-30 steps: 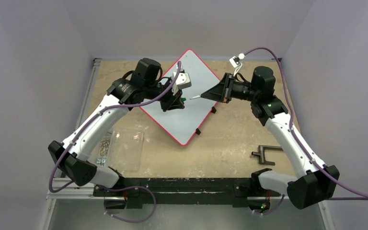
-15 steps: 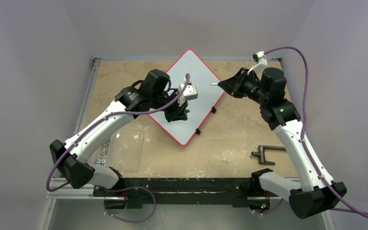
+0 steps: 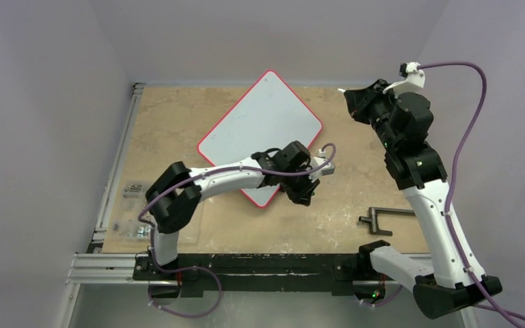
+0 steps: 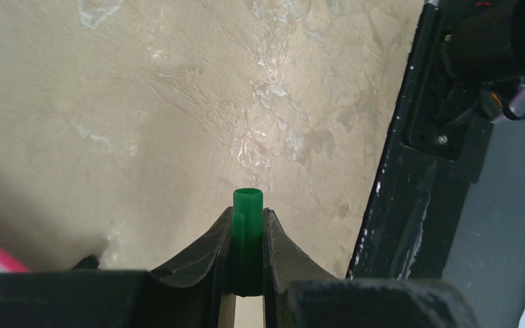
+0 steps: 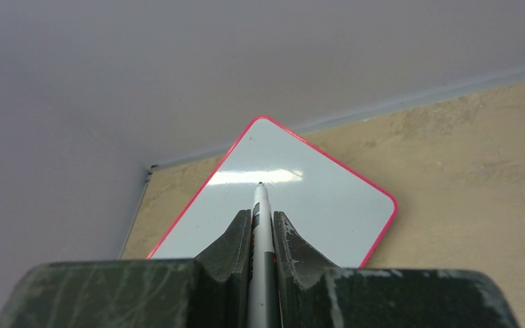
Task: Write a sentence on the whiteboard
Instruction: Place the pen cap at the center of the board.
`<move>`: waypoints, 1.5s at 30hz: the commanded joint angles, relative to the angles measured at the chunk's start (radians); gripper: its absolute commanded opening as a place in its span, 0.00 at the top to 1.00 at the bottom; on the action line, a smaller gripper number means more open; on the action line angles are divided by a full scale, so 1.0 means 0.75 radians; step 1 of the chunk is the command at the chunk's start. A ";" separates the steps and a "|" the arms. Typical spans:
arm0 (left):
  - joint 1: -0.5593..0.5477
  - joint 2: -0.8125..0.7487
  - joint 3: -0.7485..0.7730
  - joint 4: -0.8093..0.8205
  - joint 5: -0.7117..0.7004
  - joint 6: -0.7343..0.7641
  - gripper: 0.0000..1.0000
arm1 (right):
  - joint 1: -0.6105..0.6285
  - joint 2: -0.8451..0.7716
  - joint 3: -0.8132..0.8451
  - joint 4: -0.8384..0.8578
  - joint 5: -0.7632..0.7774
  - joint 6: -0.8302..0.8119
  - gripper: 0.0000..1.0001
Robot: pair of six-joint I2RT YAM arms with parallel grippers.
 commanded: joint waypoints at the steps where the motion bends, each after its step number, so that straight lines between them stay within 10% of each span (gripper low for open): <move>1: -0.038 0.130 0.061 0.239 -0.101 -0.156 1.00 | -0.001 -0.047 0.040 0.026 0.104 -0.032 1.00; 14: -0.081 0.287 0.030 0.371 -0.316 -0.172 1.00 | -0.002 -0.115 -0.130 0.121 0.069 -0.005 1.00; 23: -0.092 0.294 -0.007 0.432 -0.356 -0.186 0.73 | -0.001 -0.054 -0.099 0.129 0.040 -0.048 1.00; 36: -0.096 0.080 -0.008 0.351 -0.541 -0.213 0.00 | -0.001 -0.058 -0.073 0.149 0.056 -0.057 1.00; 45: -0.086 -0.223 -0.019 0.309 -0.970 -0.171 0.00 | -0.002 -0.121 -0.054 0.212 0.161 -0.025 1.00</move>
